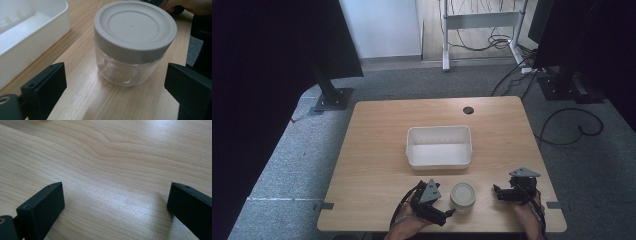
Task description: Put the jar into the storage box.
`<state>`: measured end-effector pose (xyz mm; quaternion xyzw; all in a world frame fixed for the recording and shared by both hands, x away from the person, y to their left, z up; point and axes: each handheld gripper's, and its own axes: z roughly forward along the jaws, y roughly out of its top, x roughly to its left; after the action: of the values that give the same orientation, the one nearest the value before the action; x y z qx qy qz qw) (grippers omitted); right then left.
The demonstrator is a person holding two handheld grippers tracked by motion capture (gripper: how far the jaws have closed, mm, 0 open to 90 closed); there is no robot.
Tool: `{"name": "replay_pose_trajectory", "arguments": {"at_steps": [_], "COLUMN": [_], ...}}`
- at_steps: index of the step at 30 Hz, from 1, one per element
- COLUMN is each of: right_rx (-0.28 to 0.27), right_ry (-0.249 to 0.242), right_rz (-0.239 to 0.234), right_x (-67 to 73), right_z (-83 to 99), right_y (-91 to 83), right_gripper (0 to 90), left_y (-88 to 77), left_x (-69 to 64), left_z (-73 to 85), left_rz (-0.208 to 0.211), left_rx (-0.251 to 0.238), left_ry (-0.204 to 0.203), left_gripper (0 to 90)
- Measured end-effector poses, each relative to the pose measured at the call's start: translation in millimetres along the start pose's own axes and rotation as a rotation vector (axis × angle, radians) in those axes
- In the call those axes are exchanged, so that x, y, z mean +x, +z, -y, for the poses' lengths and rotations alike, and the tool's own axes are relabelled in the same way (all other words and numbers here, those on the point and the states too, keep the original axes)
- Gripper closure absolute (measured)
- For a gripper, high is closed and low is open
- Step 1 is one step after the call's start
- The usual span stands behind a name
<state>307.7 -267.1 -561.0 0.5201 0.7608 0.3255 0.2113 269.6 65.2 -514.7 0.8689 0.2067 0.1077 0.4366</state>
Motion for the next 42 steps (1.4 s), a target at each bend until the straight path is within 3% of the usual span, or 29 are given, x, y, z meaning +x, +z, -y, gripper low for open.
{"name": "replay_pose_trajectory", "arguments": {"at_steps": [19, 29, 42], "right_rx": [0.0, 0.0, 0.0], "right_ry": [-0.002, -0.003, -0.004], "right_rz": [-0.002, -0.003, -0.004], "right_x": [0.0, -0.1, -0.1], "right_z": [0.0, 0.0, 0.0], "right_y": [0.0, 0.0, 0.0], "right_gripper": [0.7, 0.8, 0.7], "left_y": [30.1, 44.0, 57.5], "left_x": [-11.3, -14.6, -16.2], "left_z": [-6.6, -13.5, -17.0], "left_rz": [0.026, 0.015, -0.005], "left_rx": [0.015, 0.034, 0.053], "left_ry": [0.026, 0.042, 0.026], "left_gripper": [4.9, 6.4, 9.8]}}
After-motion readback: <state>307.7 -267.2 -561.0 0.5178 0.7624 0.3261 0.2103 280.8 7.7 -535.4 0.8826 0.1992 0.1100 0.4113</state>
